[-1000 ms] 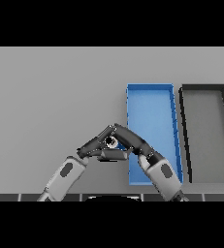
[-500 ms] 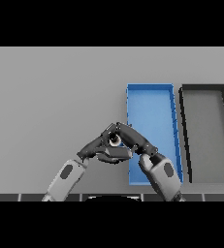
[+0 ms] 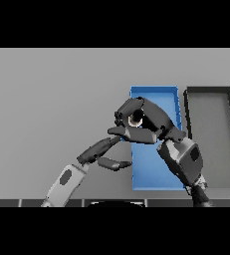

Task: Pick up the blue pipe and place it into the blue bin.

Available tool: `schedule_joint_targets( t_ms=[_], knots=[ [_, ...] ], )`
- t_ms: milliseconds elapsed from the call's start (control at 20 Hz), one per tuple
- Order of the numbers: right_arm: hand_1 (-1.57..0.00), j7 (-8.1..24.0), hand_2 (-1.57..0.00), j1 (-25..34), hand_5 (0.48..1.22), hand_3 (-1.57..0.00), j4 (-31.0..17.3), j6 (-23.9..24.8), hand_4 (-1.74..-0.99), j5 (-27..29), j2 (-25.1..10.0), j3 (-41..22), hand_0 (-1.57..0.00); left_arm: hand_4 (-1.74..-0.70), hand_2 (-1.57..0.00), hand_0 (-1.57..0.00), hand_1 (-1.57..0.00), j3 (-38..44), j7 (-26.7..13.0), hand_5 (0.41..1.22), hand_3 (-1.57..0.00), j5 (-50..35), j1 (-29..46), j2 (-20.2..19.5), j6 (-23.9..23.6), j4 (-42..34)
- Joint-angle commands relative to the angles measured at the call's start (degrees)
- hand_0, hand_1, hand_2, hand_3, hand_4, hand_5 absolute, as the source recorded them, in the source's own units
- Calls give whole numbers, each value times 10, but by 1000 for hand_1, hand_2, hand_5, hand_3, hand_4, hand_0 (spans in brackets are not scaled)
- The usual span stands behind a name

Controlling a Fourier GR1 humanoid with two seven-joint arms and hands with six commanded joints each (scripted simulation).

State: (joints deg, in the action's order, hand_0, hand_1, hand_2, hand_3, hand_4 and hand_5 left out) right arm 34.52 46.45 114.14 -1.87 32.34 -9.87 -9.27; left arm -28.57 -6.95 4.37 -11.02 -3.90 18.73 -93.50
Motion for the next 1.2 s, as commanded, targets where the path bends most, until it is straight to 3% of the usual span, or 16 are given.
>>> schedule_joint_targets(
  t_ms=[0,150,300,400,650,950,1050,1150],
  knots=[
    [-1571,2,-1571,22,1221,-1571,-11,29,-1495,3,-20,13,-1571,-920,-1,-1,-1,-2,5,487,-1,3,8,-7,1,-5],
    [-1571,4,-1571,52,1221,-1571,-41,86,-1497,-2,-86,56,-1571,-904,0,0,0,-7,-6,487,0,13,3,1,-9,-7],
    [-1571,3,-1571,36,1221,-1571,-81,96,-1498,-10,-140,86,-1571,-890,1,0,0,2,-3,485,1,11,5,-10,-7,-5],
    [-1571,4,-1571,-7,1221,-1571,-90,102,-1498,-6,-162,106,-1571,-887,1,1,1,7,-1,483,1,7,-2,-10,-7,-6],
    [-1571,3,-1571,-147,1221,-1571,-112,118,-1499,-19,-167,129,-1571,-878,1,1,1,5,2,482,1,7,7,-15,-4,-8],
    [-1571,4,-1571,-293,1221,-1571,-118,196,-1499,-22,-178,82,-1571,-870,1,1,1,2,-1,480,1,15,-1,-10,-9,-2],
    [-1571,4,-1571,-343,1221,-1571,-105,238,-1499,2,-209,47,-1571,-877,1,1,1,-1,2,479,1,14,9,-11,-8,-3],
    [-1571,4,-1571,-364,1221,-1025,-111,274,-1586,29,-244,9,-1571,-880,1,1,1,0,2,475,1,14,5,-13,-9,-8]
  ],
)
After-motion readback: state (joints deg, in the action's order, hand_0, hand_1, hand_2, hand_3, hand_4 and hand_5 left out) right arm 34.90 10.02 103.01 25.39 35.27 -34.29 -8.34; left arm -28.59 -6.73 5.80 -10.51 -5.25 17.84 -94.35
